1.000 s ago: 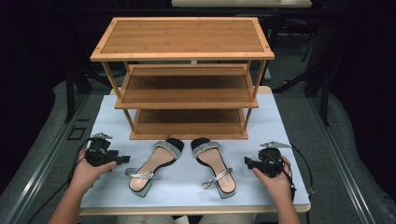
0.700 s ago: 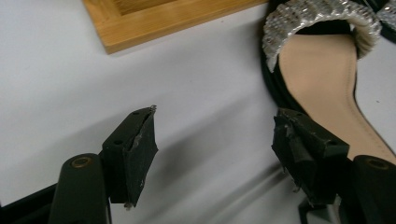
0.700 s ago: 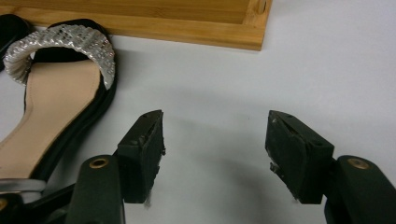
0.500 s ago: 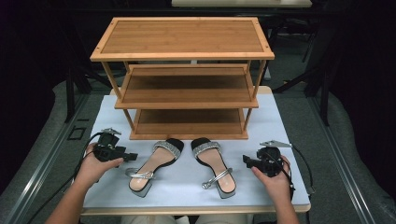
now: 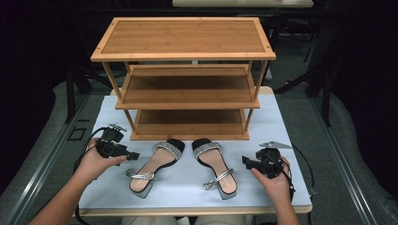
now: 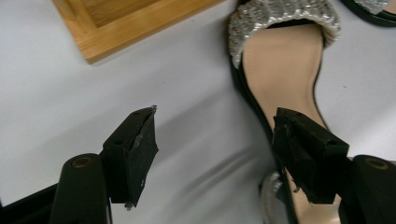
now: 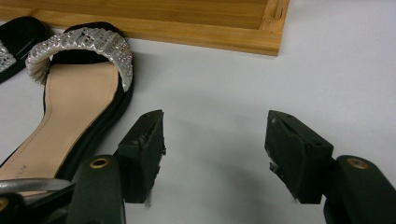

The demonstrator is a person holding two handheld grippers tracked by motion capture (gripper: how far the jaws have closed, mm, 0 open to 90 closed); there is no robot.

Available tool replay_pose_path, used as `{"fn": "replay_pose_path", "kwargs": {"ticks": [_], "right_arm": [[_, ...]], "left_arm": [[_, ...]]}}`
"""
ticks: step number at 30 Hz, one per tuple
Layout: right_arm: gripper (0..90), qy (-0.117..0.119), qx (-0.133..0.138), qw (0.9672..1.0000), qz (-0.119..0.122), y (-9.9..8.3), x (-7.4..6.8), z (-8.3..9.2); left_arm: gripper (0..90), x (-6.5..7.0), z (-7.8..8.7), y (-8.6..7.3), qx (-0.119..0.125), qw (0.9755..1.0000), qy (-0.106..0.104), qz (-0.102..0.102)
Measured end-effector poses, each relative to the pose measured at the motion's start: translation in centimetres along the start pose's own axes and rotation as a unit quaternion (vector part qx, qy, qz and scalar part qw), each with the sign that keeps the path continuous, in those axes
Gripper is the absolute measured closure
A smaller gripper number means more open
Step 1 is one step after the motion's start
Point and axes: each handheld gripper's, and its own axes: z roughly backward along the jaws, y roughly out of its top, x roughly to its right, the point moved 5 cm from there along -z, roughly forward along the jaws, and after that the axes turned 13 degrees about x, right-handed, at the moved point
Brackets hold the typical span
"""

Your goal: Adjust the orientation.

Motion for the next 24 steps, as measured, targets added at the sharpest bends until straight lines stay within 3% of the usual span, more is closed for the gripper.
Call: {"fn": "replay_pose_path", "kwargs": {"ticks": [9,17,24], "right_arm": [[37.1,-0.001,-0.003,1.0,0.001,-0.1,0.0,-0.2],[37.0,-0.003,-0.001,1.0,0.001,-0.3,-0.1,-0.5],[36.9,0.0,-0.005,1.0,-0.001,-0.4,-0.1,-0.5]], "left_arm": [[30.2,1.8,-0.9,0.4,-0.051,0.9986,0.003,-0.018],[29.3,3.3,-1.9,0.5,-0.084,0.9964,-0.002,-0.011],[29.4,4.5,-2.5,0.8,-0.094,0.9955,-0.003,-0.003]]}}
